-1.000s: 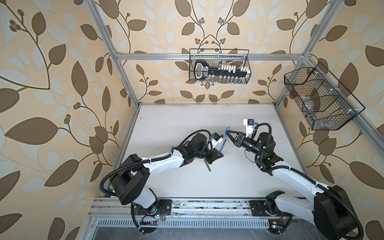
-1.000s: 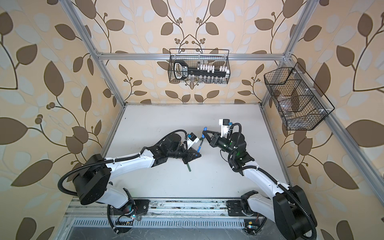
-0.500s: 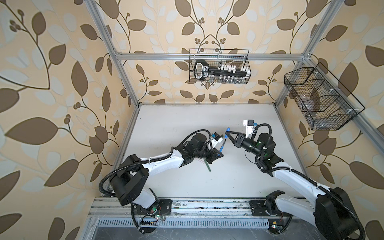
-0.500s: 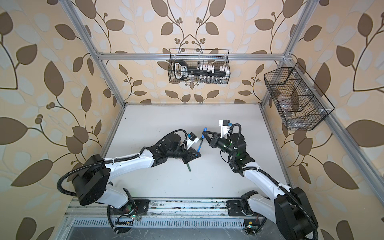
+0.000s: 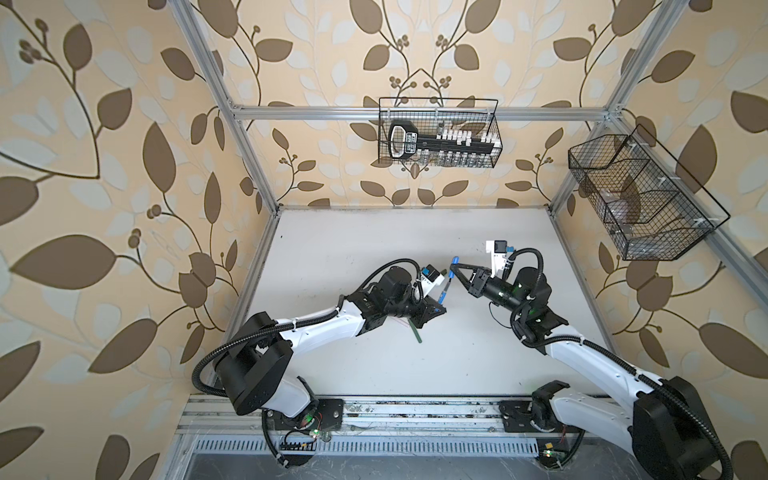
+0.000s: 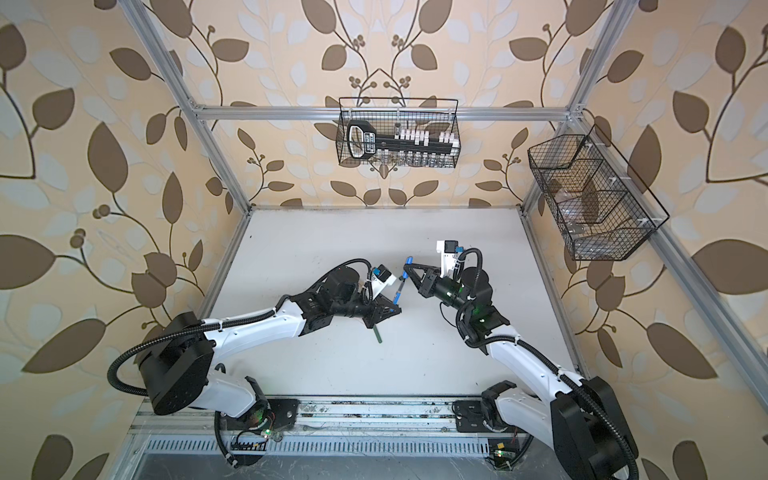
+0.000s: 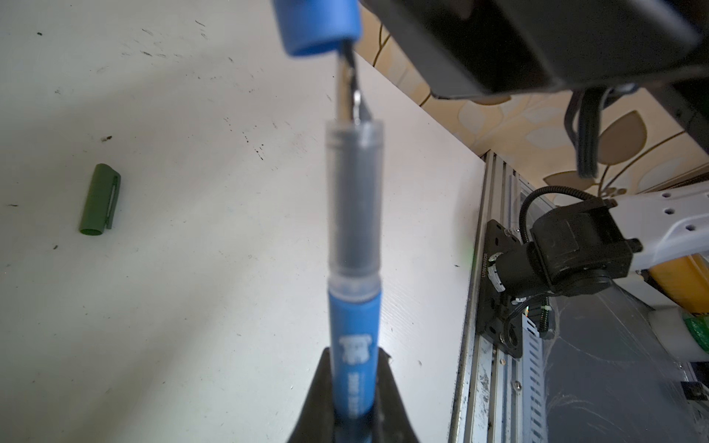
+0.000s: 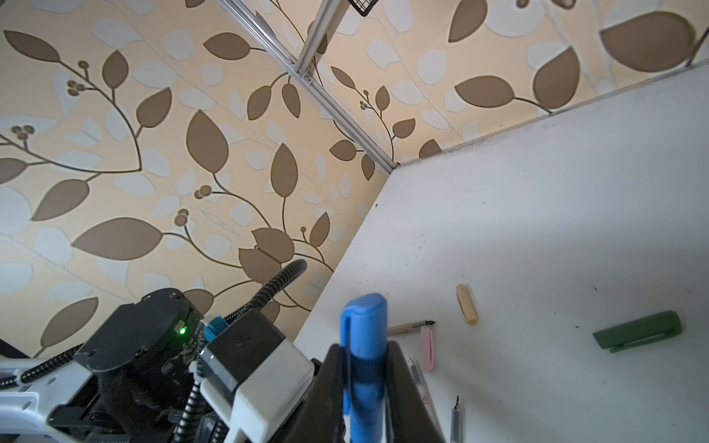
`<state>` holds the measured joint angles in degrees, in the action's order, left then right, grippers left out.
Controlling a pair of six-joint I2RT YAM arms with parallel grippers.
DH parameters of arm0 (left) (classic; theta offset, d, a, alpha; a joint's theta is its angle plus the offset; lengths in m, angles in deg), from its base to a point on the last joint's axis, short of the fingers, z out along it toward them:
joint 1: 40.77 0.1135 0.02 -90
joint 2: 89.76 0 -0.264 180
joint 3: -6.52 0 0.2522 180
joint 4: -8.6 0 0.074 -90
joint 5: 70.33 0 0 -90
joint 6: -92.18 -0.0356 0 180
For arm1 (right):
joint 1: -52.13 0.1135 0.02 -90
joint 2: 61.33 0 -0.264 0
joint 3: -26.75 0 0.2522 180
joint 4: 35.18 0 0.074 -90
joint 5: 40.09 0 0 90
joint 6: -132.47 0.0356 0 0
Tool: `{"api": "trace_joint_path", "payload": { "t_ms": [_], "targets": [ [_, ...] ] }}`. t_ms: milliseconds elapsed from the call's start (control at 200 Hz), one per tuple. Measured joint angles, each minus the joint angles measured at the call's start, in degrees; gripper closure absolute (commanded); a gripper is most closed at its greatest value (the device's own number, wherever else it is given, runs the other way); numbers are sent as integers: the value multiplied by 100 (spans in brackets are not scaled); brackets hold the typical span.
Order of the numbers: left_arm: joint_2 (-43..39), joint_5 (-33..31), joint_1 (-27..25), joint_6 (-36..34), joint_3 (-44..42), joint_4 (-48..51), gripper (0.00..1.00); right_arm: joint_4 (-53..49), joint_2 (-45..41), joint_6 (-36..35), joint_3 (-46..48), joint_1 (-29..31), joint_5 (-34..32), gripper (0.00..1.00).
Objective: Insert the pens into the pen caps
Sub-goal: 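Push the blue cap onto the pen tip held by the left gripper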
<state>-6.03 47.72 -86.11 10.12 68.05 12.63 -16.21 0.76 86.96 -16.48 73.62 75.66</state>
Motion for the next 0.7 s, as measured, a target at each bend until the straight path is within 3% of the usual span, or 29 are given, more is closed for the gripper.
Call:
{"api": "trace_joint_path", "payload": {
  "t_ms": [700],
  "targets": [
    [-15, -2, 0, 0, 0, 7, 100, 101, -2, 9, 70, 48, -26, 82]
  ]
}}
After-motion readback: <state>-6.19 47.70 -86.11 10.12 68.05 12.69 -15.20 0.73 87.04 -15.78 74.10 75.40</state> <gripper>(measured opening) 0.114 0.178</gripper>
